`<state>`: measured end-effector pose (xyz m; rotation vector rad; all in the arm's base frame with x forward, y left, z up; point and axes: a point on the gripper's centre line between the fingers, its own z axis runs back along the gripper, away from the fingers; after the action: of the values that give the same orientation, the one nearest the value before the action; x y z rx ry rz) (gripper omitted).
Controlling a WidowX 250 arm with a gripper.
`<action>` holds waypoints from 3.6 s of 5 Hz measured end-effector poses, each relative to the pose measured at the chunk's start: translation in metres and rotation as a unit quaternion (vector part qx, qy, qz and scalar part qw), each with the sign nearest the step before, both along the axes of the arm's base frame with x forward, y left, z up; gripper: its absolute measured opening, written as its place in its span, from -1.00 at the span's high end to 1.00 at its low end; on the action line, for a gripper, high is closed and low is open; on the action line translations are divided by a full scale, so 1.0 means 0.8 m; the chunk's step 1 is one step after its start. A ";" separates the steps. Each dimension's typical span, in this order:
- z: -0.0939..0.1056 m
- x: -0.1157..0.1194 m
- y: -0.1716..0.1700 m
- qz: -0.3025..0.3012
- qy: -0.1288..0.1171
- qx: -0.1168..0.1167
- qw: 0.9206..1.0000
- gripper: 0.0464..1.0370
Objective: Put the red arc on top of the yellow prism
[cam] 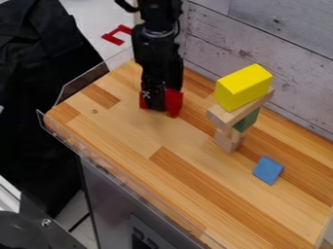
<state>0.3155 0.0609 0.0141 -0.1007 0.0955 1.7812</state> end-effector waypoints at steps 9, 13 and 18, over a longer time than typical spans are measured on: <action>0.175 0.001 -0.078 -0.715 -0.052 0.022 0.697 -0.07; 0.183 -0.010 -0.141 -0.960 -0.066 0.001 0.274 -0.07; 0.154 -0.003 -0.151 -0.938 -0.063 -0.002 0.340 -0.07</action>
<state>0.3130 -0.0596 0.1371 -0.0527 0.0352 -0.6668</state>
